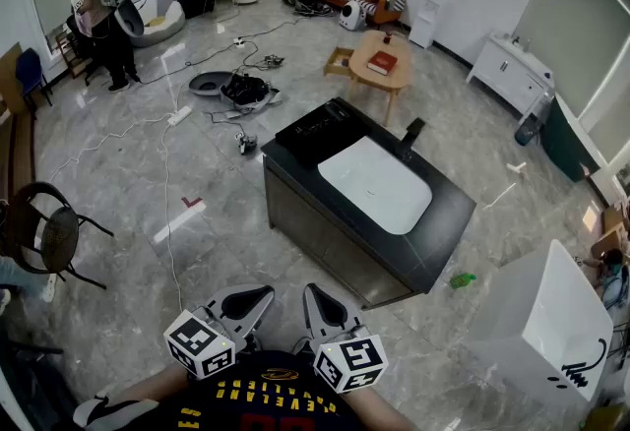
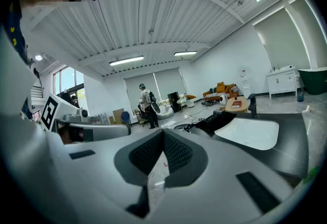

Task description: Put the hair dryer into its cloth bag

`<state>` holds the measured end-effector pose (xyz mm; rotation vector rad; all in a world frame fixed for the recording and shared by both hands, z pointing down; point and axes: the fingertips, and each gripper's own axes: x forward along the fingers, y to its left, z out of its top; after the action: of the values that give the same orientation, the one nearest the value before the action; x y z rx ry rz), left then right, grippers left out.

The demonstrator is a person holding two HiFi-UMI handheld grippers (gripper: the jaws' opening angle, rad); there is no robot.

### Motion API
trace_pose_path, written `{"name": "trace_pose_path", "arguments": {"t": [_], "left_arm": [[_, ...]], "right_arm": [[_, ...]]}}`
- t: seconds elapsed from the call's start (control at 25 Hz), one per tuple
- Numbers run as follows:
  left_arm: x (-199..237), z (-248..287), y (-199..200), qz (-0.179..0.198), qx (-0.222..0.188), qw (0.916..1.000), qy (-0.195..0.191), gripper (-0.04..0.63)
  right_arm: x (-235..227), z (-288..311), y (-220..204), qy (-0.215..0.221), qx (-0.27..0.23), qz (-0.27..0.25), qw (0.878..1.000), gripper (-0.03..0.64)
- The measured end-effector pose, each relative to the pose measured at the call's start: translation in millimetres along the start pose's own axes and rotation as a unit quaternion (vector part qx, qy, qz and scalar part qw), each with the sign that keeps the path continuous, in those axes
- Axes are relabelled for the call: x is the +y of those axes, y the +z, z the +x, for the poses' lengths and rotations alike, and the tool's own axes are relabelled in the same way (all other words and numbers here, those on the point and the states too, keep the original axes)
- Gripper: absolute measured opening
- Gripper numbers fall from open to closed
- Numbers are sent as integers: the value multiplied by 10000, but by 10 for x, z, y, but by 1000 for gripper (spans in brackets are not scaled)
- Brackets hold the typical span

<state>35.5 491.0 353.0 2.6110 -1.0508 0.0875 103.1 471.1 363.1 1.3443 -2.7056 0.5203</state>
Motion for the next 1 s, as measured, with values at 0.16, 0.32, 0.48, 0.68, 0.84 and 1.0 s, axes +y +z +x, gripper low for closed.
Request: {"name": "trace_pose_path", "arguments": {"t": [0.16,0.32,0.48,0.68,0.84,1.0], "left_arm": [[-36,149,33,-8,17,10000,19,6],[-83,307,23,1,57,10000,36,6],[-123,442,27,15,79,9999,108,6],[-150,595,-79,-7,177,9994,284,6],[-84,594,-124,-135,227,9983,511,6],[37,663,-107,-175,286,9975,621,6]], "right_arm": [[-133,-21,64,28,-20,-18,10000,8],[-307,-44,76,41,-13,59,10000,8],[-503,-70,122,74,-125,278,9995,8],[-719,-44,66,150,-66,376,9992,8],[-741,40,13,328,82,401,9986,8],[-796,201,-3,425,190,446,9979,8]]}}
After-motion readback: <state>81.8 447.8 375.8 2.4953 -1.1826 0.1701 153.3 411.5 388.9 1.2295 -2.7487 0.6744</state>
